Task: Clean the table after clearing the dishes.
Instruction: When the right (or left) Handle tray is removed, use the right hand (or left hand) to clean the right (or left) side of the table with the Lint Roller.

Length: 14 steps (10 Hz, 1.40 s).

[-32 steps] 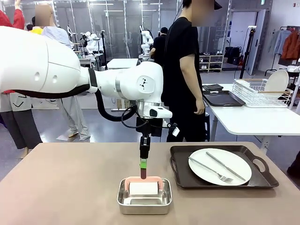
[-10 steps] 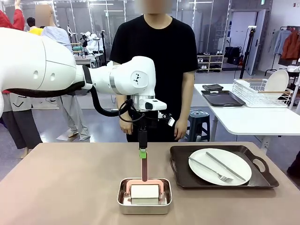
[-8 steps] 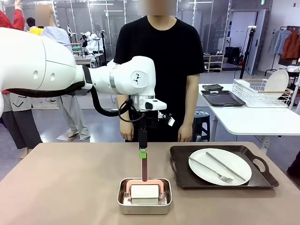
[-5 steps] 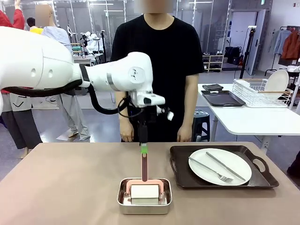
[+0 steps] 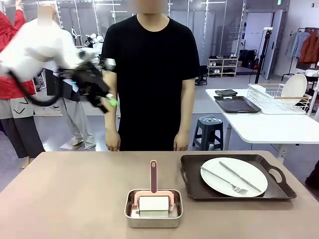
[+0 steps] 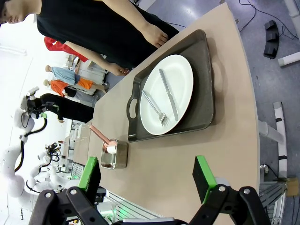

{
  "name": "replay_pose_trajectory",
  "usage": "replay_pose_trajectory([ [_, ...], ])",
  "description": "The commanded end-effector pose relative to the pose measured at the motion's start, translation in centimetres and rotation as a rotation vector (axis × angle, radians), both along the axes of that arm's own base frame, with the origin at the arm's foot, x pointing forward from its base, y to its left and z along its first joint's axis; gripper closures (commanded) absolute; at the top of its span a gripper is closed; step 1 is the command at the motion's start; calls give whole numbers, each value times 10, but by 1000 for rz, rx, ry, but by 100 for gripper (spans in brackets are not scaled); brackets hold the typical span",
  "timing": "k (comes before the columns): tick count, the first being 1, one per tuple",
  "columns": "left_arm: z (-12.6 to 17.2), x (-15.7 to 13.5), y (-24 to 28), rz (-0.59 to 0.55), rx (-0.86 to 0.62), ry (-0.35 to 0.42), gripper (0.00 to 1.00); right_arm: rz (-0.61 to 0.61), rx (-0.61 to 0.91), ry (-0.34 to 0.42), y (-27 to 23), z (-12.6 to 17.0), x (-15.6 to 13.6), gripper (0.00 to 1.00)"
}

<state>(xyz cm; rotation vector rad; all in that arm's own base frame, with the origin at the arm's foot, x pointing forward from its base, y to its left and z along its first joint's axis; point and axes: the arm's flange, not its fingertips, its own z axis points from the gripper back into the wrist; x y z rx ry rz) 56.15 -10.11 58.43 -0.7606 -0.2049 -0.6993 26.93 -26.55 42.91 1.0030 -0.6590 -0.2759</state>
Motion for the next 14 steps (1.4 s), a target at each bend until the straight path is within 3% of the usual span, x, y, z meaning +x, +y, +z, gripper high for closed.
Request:
replay_pose_trajectory([
  [1,-35,-83,76,242,-155,-36,0,2,4,-12,1,2,-3,0],
  [4,-63,-167,196,531,-335,-56,0,2,4,-12,1,2,-3,0],
  [8,-97,-237,288,852,-520,-111,0,2,4,-12,1,2,-3,0],
  [11,-115,-253,309,1012,-586,-161,0,2,4,-12,1,2,-3,0],
  [12,-117,-252,310,1031,-586,-160,0,2,4,-12,1,2,-3,0],
  [13,-116,-240,304,965,-621,-207,0,2,4,-12,1,2,-3,0],
  [14,-114,-254,322,1014,-590,-110,0,2,4,-12,1,2,-3,0],
])
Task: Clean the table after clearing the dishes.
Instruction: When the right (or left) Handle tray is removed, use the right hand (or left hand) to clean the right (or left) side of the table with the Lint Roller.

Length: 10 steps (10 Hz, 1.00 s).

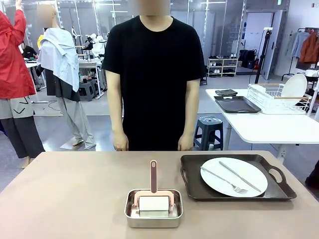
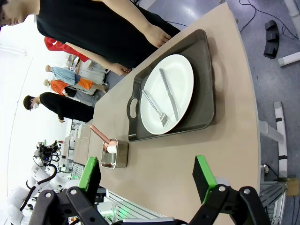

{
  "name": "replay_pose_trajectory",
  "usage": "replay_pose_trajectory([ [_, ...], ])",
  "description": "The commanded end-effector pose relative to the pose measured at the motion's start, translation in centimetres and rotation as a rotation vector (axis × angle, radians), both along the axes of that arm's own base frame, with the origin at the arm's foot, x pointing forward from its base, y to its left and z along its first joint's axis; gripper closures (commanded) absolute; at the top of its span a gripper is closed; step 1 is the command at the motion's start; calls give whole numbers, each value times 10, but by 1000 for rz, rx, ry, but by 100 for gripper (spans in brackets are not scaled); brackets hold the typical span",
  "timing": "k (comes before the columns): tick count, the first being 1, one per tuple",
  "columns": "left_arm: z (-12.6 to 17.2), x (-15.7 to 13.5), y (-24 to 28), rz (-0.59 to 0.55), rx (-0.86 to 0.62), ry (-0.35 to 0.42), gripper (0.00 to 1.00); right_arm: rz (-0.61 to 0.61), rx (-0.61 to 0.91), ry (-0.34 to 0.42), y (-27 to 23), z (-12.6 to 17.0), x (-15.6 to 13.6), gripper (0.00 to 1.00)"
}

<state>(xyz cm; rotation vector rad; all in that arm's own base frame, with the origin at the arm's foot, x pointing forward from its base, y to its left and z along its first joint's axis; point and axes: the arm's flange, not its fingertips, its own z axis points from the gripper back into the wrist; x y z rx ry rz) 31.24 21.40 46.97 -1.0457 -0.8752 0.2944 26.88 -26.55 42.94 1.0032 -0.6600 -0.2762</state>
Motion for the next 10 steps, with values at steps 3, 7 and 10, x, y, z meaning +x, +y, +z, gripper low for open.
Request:
replay_pose_trajectory([
  [3,0,-5,7,4,1,30,0,3,4,-12,1,2,-2,0],
  [7,0,-5,7,4,1,30,0,3,4,-12,1,2,-2,0],
  [10,0,-5,7,4,1,30,0,3,4,-12,1,2,-2,0],
])
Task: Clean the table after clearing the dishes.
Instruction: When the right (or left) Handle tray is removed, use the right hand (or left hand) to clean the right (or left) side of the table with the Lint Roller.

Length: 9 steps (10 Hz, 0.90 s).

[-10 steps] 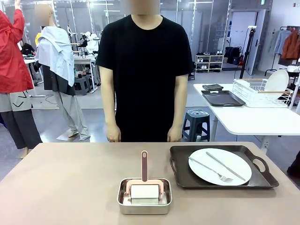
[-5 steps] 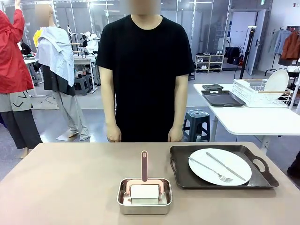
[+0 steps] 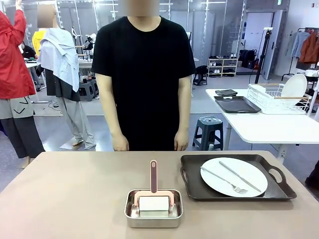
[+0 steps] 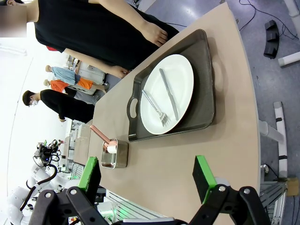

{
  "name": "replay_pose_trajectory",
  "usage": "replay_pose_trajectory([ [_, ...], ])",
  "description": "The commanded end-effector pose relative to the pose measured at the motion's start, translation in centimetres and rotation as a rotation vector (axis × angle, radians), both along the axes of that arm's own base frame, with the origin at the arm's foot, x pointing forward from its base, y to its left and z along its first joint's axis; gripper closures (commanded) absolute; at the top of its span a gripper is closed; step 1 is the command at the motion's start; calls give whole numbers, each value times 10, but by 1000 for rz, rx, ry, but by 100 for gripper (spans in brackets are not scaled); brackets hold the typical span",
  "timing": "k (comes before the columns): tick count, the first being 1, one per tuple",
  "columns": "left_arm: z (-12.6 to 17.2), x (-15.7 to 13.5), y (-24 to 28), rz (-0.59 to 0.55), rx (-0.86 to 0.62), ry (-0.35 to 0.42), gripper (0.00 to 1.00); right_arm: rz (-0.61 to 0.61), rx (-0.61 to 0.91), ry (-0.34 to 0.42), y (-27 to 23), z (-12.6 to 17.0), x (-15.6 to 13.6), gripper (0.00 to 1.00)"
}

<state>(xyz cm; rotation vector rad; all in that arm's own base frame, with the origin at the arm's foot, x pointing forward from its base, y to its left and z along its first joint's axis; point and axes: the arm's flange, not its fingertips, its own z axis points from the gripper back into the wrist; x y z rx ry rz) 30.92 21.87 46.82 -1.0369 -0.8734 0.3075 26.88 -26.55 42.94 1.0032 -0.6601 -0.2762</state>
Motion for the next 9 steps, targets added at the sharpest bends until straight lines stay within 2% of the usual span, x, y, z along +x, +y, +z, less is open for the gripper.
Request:
replay_pose_trajectory([
  [1,2,-2,2,-7,-2,21,0,3,4,-11,1,2,-2,0],
  [9,2,-2,2,-7,-2,21,0,3,4,-11,1,2,-2,0],
])
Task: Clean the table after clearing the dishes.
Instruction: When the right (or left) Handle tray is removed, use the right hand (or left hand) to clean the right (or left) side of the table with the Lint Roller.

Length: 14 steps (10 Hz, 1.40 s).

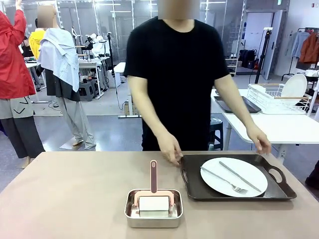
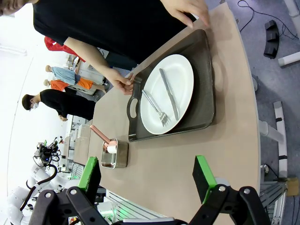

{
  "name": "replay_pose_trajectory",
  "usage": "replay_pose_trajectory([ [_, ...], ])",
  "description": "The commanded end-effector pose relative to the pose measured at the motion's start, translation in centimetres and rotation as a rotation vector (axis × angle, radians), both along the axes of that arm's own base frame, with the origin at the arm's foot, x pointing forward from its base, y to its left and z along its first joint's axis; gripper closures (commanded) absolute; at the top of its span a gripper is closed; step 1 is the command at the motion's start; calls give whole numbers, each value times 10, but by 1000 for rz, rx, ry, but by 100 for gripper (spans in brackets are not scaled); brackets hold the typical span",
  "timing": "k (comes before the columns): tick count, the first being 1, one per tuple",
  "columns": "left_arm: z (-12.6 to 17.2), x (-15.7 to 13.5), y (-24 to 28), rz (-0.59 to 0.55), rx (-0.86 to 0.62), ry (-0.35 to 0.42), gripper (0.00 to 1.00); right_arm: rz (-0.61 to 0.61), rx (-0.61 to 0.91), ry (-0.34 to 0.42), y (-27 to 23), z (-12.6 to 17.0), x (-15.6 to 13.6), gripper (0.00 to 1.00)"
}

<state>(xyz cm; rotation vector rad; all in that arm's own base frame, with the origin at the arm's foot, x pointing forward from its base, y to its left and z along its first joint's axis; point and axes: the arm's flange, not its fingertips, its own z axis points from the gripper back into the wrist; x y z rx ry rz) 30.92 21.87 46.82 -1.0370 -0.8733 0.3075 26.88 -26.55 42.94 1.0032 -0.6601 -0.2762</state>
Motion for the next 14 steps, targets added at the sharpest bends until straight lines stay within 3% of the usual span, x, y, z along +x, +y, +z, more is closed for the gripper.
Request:
replay_pose_trajectory([
  [1,2,-2,2,-7,-2,21,0,3,4,-11,1,2,-2,0],
  [14,2,-2,2,-7,-2,21,0,3,4,-11,1,2,-2,0],
])
